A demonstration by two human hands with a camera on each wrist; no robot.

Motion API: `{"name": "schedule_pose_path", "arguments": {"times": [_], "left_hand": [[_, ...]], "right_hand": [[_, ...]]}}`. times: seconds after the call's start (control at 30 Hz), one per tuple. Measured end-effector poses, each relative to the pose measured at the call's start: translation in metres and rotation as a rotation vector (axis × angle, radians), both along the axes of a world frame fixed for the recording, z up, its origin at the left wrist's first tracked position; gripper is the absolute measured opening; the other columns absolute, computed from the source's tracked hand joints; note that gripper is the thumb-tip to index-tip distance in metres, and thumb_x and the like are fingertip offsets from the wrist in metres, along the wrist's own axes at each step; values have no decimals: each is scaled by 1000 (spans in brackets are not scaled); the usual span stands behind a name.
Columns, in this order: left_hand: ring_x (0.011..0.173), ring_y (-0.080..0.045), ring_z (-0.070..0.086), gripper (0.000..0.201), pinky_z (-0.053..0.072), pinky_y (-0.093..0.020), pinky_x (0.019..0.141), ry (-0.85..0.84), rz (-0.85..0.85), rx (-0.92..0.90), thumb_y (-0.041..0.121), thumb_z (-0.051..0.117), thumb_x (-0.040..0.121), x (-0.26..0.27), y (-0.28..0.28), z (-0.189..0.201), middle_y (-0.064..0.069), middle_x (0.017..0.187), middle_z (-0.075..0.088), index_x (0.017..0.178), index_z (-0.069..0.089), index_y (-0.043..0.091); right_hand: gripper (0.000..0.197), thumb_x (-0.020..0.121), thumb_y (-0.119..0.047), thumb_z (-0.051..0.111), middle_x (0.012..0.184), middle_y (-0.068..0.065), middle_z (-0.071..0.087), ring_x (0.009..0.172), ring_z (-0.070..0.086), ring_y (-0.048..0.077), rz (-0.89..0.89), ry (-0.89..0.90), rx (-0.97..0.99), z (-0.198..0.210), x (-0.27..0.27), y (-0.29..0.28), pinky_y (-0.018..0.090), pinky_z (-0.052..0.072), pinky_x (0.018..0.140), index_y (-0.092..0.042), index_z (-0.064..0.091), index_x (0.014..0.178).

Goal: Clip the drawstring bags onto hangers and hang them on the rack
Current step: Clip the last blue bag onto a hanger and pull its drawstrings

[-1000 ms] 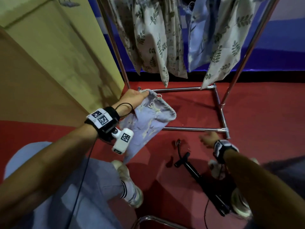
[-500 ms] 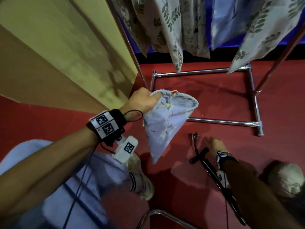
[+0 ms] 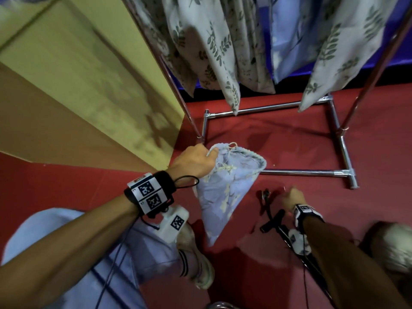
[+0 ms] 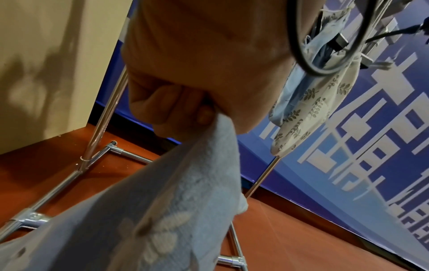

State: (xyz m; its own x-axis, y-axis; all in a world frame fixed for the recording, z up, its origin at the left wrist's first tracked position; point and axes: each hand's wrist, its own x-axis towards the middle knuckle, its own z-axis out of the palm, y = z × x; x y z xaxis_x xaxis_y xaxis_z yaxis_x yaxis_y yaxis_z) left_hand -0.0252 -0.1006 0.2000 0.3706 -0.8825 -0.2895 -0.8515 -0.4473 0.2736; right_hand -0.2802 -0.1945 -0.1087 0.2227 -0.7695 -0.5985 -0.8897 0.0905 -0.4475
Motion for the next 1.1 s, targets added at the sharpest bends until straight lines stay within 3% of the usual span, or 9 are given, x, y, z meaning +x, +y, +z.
{"name": "schedule_pose_path", "arguments": {"times": [0.2,0.37,0.53,0.6,0.7,0.83,0.93,1.03,1.1], "left_hand": [[40,-23,37,67,31,-32,51,68,-98,-132,48,36,104,-6,3,14,0,42,36,48,33,12],[61,-30,59,65,45,-37,60,108,-151,-210,56,39,100,-21,7,30,-12,56,53,52,45,12],[46,-10,45,64,26,-30,51,159,-173,-377,44,46,103,-45,22,60,5,40,40,45,39,17],[45,0,42,62,24,-23,46,185,-194,-447,41,47,103,-51,21,64,7,40,43,46,42,18],[49,-6,44,55,33,-32,53,258,-257,-529,37,48,103,-61,22,66,5,50,50,53,45,17],[57,-11,45,46,40,-38,58,331,-265,-574,37,46,101,-68,24,63,-1,60,55,62,51,13],[65,-13,53,43,43,-36,65,386,-195,-585,40,41,98,-67,22,62,-8,68,64,65,56,17],[79,-10,56,34,43,-24,69,497,-67,-626,22,44,106,-62,19,60,-1,83,66,97,74,6],[81,-6,58,31,41,-13,68,594,1,-665,14,43,106,-62,18,60,-2,91,67,109,71,2]], "right_hand": [[32,87,6,52,109,33,66,105,63,50,-84,-225,-299,129,23,-29,44,47,86,8,47,118],[22,89,-4,53,106,30,65,97,65,46,361,-238,-455,263,26,-40,43,45,77,1,47,109],[3,97,-6,55,84,9,64,75,62,19,446,-487,-610,373,9,1,27,39,69,-6,52,98],[7,100,-6,54,87,10,68,79,67,10,420,-678,-529,387,0,24,27,49,72,-10,49,96],[9,102,-11,53,98,23,66,97,68,32,369,-769,-474,383,-8,53,41,54,86,-7,46,96],[11,102,-15,52,83,15,62,78,63,26,424,-669,-497,375,-3,65,45,51,76,-10,44,95],[12,101,-4,50,78,9,58,65,52,16,445,-619,-465,376,-1,68,37,47,67,-8,41,94],[3,101,0,47,84,15,61,61,54,15,396,-519,-330,376,0,74,22,46,58,-3,46,103],[7,101,-7,46,85,14,71,62,62,17,366,-451,-277,377,2,75,24,51,54,-5,51,104]]}}
